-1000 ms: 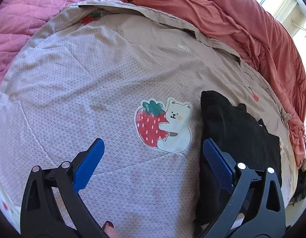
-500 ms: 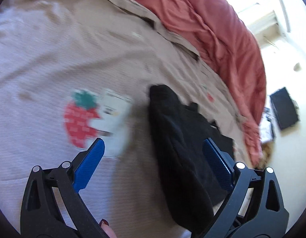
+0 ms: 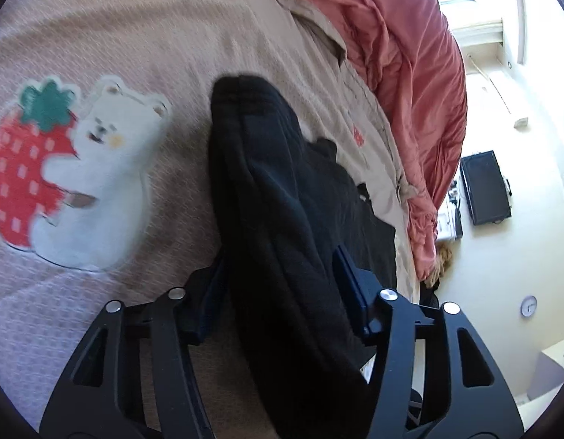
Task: Fold small clothes
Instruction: 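Lift the folded sweatshirt edge with the right tool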
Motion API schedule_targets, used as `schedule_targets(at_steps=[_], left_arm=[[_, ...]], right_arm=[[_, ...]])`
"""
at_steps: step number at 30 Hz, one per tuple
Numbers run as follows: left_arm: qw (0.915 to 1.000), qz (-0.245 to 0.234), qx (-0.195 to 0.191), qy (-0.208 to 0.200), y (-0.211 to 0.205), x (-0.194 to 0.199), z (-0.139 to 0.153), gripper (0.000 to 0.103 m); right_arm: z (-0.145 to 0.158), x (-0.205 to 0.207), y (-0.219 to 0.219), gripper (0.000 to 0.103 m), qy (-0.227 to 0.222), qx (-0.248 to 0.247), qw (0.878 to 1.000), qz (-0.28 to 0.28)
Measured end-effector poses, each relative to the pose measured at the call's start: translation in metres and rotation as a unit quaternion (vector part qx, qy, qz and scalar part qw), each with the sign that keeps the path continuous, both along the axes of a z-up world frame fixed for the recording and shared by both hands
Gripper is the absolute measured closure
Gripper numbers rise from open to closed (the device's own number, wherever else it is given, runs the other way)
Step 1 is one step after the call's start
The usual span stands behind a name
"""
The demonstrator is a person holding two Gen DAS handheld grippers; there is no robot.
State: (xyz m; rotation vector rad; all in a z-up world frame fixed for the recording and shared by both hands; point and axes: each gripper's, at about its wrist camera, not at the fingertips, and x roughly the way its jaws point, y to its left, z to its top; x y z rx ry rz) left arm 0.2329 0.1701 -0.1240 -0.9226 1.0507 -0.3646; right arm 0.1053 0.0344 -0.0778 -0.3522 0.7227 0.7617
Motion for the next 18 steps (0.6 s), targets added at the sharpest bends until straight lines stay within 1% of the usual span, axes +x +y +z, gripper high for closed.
schedule_targets(at_steps=[1, 3, 4, 6, 8, 9, 11, 14, 18], left_arm=[[1.0, -0.005, 0.007, 0.001, -0.005, 0.001, -0.001, 0.057], [0.9999, -0.009, 0.014, 0.001, -0.008, 0.0, 0.0, 0.065], [0.9999, -0.009, 0.014, 0.001, -0.007, 0.0, 0.001, 0.066], [0.9999, -0.007, 0.012, -0.001, -0.006, 0.0, 0.003, 0.075], [0.9998, -0.007, 0.016, -0.004, -0.005, -0.001, 0.005, 0.079], [0.9996, -0.009, 0.025, -0.009, -0.007, -0.001, 0.008, 0.081], [0.999, -0.012, 0.04, -0.015, -0.01, -0.001, 0.012, 0.083], [0.9985, -0.012, 0.047, -0.026, -0.014, -0.003, 0.021, 0.085], [0.9963, -0.012, 0.071, -0.048, -0.024, -0.012, 0.044, 0.087]], right_arm=[[-0.001, 0.001, 0.0, 0.089, 0.001, -0.001, 1.0, 0.0], [-0.001, 0.002, 0.0, 0.089, 0.001, -0.002, 1.0, 0.0], [-0.001, 0.002, 0.0, 0.089, 0.001, -0.001, 1.0, 0.0], [-0.001, 0.002, 0.0, 0.089, 0.001, 0.0, 1.0, 0.0], [-0.001, 0.002, 0.0, 0.089, 0.001, 0.001, 1.0, 0.0], [-0.001, 0.002, -0.001, 0.089, 0.002, 0.001, 1.0, -0.001], [0.002, 0.003, -0.003, 0.089, 0.002, 0.001, 1.0, -0.002], [0.008, 0.003, -0.009, 0.089, -0.001, 0.005, 1.0, 0.0], [0.018, 0.004, -0.028, 0.089, 0.011, 0.036, 0.999, -0.004]])
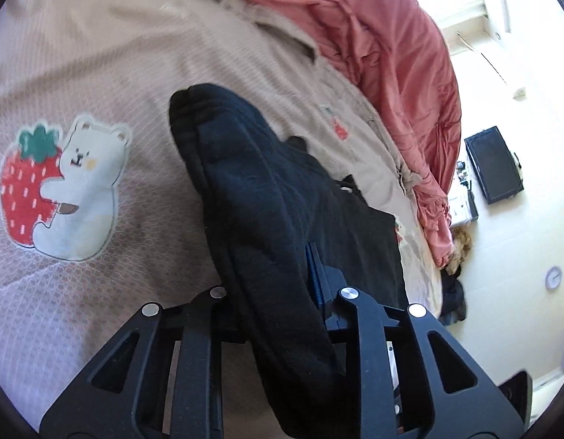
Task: Fold small clothes
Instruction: 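Lift the folded sweatshirt edge with the right tool, then fold the gripped edge over the sweatshirt and open the right tool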
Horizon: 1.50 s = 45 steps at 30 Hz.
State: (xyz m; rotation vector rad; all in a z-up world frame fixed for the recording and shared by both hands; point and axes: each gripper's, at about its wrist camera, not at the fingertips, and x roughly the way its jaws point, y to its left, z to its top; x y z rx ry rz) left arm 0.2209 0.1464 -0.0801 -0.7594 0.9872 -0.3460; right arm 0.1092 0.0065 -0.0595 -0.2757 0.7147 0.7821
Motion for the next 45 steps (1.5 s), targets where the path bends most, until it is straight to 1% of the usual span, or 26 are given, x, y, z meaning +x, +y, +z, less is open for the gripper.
schedule_targets(at_steps=[1, 3, 6, 10, 13, 16, 19, 22, 25, 27, 30, 37, 40, 45], left_arm=[[0.9999, 0.001, 0.01, -0.006, -0.005, -0.004, 0.007, 0.087], [0.9998, 0.005, 0.015, -0.009, -0.012, -0.009, 0.013, 0.087], [0.9996, 0.006, 0.025, -0.008, -0.023, -0.014, 0.022, 0.087], [0.9992, 0.004, 0.039, 0.0, -0.04, -0.013, 0.034, 0.087], [0.9975, -0.001, 0.07, 0.004, -0.061, -0.002, 0.051, 0.087], [0.9961, -0.006, 0.088, 0.009, -0.08, 0.012, 0.065, 0.087], [0.9939, -0.011, 0.109, 0.015, -0.103, 0.026, 0.076, 0.086], [0.9903, -0.022, 0.136, 0.019, -0.125, 0.036, 0.083, 0.086], [0.989, -0.034, 0.142, 0.028, -0.148, 0.046, 0.087, 0.086], [0.9872, -0.045, 0.15, 0.029, -0.165, 0.053, 0.091, 0.086], [0.984, -0.063, 0.164, 0.031, -0.193, 0.061, 0.093, 0.086], [0.9784, -0.098, 0.177, 0.041, -0.251, 0.075, 0.085, 0.086], [0.9737, -0.115, 0.192, 0.043, -0.275, 0.079, 0.079, 0.086], [0.9653, -0.131, 0.222, 0.042, -0.3, 0.082, 0.07, 0.086]], right_arm=[[0.002, 0.0, -0.005, 0.089, 0.002, 0.007, 1.0, -0.002], [0.005, -0.002, -0.015, 0.089, 0.003, 0.013, 1.0, -0.004], [0.009, -0.006, -0.029, 0.089, -0.002, 0.015, 1.0, -0.004], [0.017, -0.004, -0.054, 0.089, 0.009, 0.034, 0.999, -0.018], [0.028, 0.002, -0.071, 0.089, 0.012, 0.052, 0.998, -0.038], [0.042, 0.007, -0.088, 0.089, -0.004, 0.065, 0.996, -0.056], [0.05, 0.013, -0.105, 0.089, -0.007, 0.079, 0.994, -0.077], [0.055, 0.022, -0.124, 0.089, 0.007, 0.1, 0.99, -0.101], [0.059, 0.031, -0.148, 0.089, 0.036, 0.132, 0.983, -0.125], [0.062, 0.033, -0.163, 0.089, 0.041, 0.139, 0.98, -0.139], [0.064, 0.037, -0.186, 0.089, 0.05, 0.15, 0.974, -0.165], [0.059, 0.039, -0.232, 0.089, 0.075, 0.155, 0.959, -0.224], [0.053, 0.037, -0.249, 0.089, 0.089, 0.153, 0.952, -0.248], [0.041, 0.04, -0.268, 0.089, 0.111, 0.149, 0.943, -0.276]])
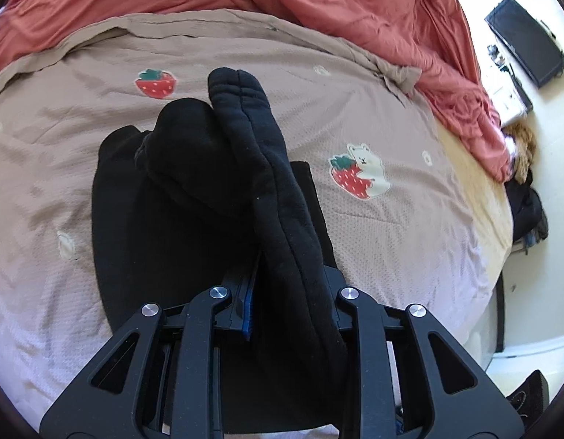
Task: Fold small clothes
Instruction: 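Fold the gripped edge over the sweatshirt and open the right tool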
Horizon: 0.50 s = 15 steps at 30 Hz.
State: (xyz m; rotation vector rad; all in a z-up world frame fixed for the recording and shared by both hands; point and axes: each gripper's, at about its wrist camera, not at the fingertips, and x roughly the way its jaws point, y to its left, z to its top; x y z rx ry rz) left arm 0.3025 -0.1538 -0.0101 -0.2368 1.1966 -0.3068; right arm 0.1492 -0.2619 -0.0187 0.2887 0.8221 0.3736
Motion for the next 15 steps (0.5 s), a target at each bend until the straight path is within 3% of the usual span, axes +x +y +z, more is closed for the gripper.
schedule_targets(at_steps=[15], left_arm=[[0.9997, -0.003, 0.021, 0.011, -0.019, 0.01, -0.026, 0.083]], right_arm=[[-0.027, 0.022, -0.015, 0.087, 0.059, 0.019, 0.998, -0.027]])
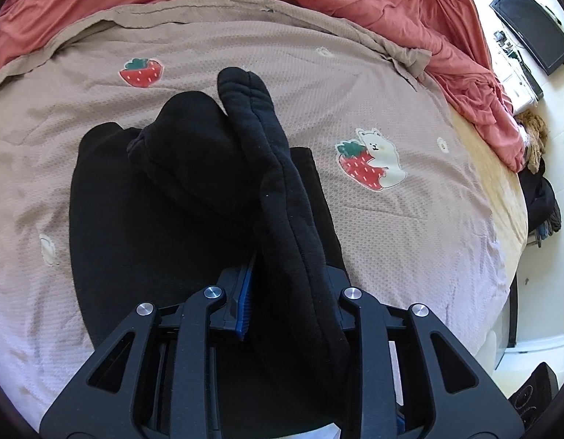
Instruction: Fold small clothes
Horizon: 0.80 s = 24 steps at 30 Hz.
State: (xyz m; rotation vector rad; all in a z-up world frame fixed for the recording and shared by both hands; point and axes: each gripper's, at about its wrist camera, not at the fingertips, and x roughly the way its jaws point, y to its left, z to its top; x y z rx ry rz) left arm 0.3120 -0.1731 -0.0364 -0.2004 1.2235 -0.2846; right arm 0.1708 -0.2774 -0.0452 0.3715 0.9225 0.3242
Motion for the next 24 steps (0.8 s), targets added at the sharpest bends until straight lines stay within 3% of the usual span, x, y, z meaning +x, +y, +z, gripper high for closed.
schedule_targets(at_steps=[10, 14, 15, 24], left_arm=[[1.0, -0.007, -0.004, 0.001, -0.005, 0.005, -0.006, 0.074], [0.9993, -0.011, -0.035, -0.007, -0.003, 0.006, 0.002, 0.05], [0.9986, -0.009, -0.049, -0.015, -0.001, 0.006, 0.007, 0.048], [0.9972, 0.025, -0.034, -0.061, 0.03, -0.01, 0.04, 0.048]], right_arm=[[-0.007, 0.008, -0.002, 0.087, 0.02, 0.014, 1.0, -0.003], [-0.009, 0.01, -0.003, 0.087, 0.024, 0.015, 1.0, -0.004], [-0.011, 0.011, -0.003, 0.087, 0.028, 0.016, 0.999, -0.005], [-0.018, 0.015, -0.013, 0.082, 0.046, 0.043, 0.998, -0.023]])
